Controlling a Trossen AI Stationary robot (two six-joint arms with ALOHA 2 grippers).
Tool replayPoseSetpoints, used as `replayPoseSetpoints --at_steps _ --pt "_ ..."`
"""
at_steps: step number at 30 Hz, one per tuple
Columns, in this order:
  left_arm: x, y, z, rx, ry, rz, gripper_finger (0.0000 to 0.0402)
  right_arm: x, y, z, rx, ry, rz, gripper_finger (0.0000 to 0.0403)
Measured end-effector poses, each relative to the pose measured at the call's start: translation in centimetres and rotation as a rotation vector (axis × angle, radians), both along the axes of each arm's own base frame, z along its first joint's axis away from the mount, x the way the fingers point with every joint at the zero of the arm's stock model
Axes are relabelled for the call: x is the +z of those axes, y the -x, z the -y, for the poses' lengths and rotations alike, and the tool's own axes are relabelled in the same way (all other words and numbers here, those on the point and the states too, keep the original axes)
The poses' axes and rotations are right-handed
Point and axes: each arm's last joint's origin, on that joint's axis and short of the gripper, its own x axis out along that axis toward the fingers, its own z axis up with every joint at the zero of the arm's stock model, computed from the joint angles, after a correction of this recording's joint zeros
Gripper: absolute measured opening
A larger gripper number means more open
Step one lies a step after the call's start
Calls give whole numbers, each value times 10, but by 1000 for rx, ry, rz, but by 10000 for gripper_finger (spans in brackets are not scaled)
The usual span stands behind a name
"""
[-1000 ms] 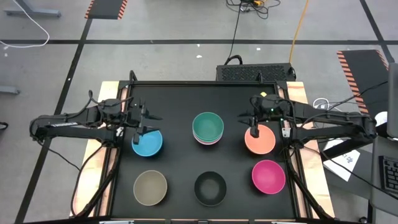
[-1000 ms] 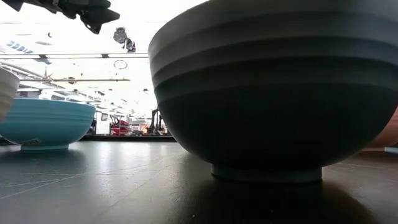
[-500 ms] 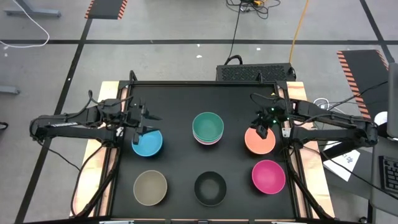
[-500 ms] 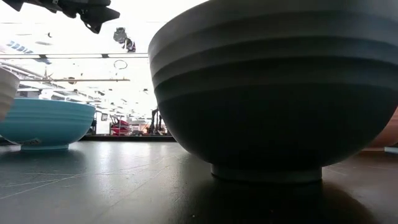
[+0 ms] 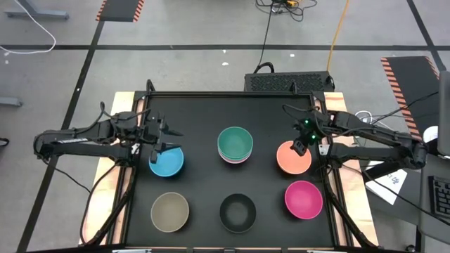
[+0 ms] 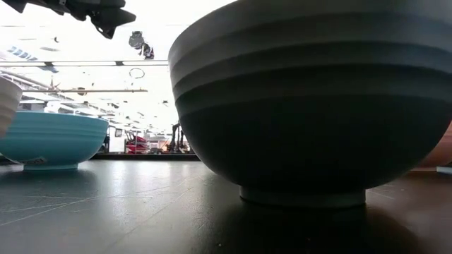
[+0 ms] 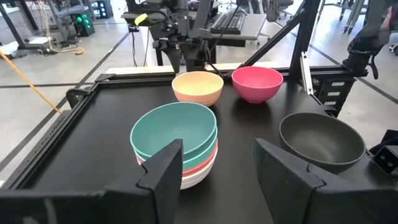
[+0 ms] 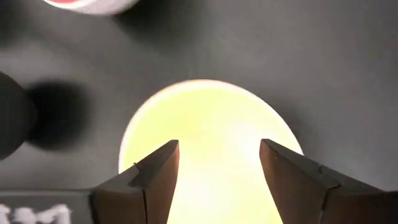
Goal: Nest bowls inside each other
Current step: Stack the blue bowl on top of the green bowl
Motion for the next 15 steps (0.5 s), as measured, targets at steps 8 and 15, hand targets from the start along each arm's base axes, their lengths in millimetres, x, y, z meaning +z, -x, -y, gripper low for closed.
replayPoseSetpoints --at_steps 8,15 --pt "-1 0 0 -7 -6 -5 198 -3 7 4 -45 -23 -61 218" --pt "-1 0 1 -22 2 -10 198 -6 12 6 -62 -47 -125 217"
